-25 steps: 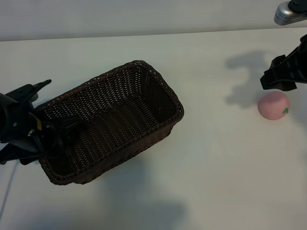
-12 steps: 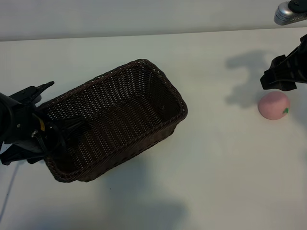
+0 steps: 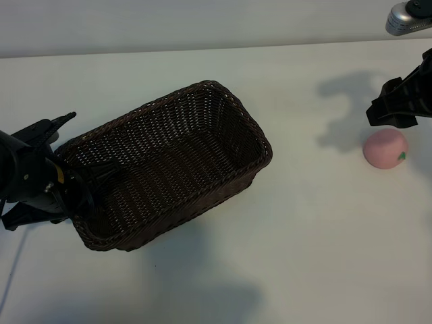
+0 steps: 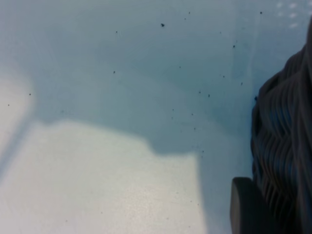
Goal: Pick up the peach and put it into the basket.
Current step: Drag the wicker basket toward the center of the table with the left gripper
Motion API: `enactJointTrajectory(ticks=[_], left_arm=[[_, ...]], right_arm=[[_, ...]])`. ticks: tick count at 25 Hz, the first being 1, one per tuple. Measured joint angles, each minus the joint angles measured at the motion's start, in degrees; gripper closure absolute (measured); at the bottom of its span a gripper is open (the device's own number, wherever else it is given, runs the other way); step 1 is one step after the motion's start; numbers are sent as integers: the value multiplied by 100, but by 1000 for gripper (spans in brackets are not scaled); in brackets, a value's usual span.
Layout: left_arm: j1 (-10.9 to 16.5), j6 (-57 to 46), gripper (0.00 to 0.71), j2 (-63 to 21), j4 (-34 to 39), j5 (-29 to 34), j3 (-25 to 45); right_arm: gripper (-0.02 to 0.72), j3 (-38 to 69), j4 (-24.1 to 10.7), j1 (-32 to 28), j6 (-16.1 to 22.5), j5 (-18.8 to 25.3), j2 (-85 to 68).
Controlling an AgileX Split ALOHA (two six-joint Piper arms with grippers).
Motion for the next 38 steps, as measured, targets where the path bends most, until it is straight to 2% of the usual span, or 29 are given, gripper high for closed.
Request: enactJointTrajectory(ticks=[9,16,25,38], left_arm=[[0,245,486,0,-144,-146,0],[0,558,544,-326,-542,-450,10],[0,650,545,-802,-581,-614,58],[0,663,545,-1016,-1138,-1214,58]], right_arm=[[109,0,0,0,0,5,0],[109,0,0,0,0,5,0],[109,0,0,0,0,5,0],[109,0,0,0,0,40,0]])
